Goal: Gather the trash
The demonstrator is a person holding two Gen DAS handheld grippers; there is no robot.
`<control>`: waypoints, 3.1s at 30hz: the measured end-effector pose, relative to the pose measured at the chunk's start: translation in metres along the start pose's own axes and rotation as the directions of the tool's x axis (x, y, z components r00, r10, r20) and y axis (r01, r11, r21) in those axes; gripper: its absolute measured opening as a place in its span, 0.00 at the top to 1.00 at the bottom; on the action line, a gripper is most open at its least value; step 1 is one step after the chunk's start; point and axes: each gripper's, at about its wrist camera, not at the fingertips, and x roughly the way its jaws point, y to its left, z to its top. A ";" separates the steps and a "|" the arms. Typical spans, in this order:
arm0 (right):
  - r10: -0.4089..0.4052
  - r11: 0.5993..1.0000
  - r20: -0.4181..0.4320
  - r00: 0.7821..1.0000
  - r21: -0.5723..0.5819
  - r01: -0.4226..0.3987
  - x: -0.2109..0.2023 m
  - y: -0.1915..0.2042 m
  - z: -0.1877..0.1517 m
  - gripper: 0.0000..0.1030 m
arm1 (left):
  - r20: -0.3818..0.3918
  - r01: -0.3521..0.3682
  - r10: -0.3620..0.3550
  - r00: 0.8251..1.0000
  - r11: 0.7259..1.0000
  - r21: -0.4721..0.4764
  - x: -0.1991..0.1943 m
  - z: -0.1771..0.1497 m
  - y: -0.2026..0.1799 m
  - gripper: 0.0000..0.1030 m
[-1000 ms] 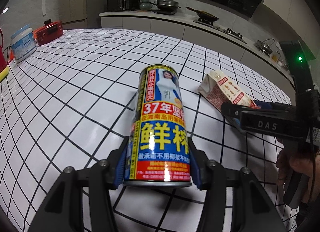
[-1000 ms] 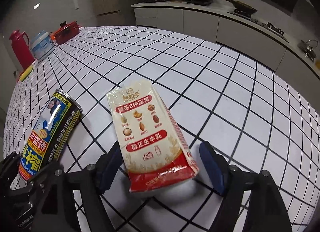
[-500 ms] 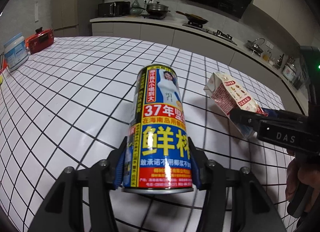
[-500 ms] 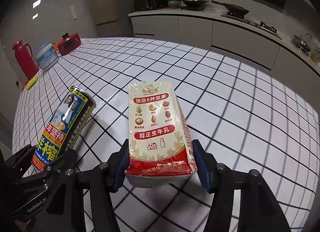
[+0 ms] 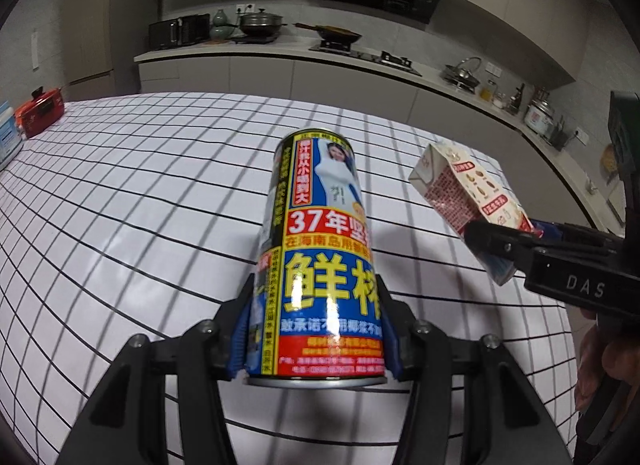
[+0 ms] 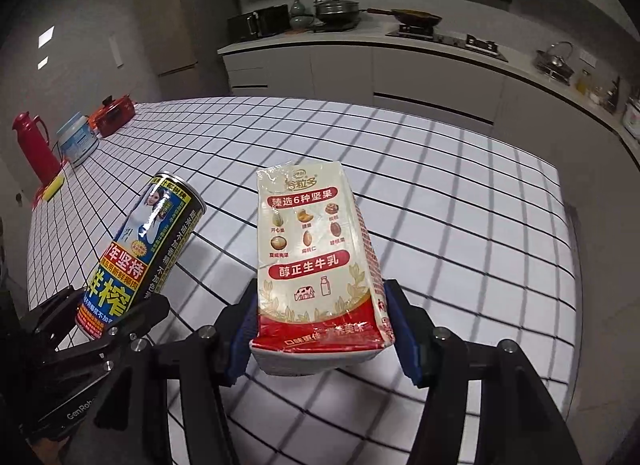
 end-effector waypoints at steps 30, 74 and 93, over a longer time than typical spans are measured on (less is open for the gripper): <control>-0.203 0.953 0.037 0.979 0.235 0.189 -0.176 -0.204 -0.138 0.41 | -0.054 0.226 -0.220 0.974 0.949 0.221 -0.034 -0.054 -0.235 0.48; -0.117 0.985 -0.300 0.947 0.090 0.150 -0.108 -0.340 -0.374 0.19 | -0.381 0.291 -0.237 0.894 0.952 0.090 0.026 -0.194 -0.373 0.25; -0.213 0.936 -0.295 0.931 0.212 0.281 -0.165 -0.346 -0.378 0.00 | -0.291 0.189 -0.115 0.950 0.952 0.241 -0.031 -0.200 -0.378 0.05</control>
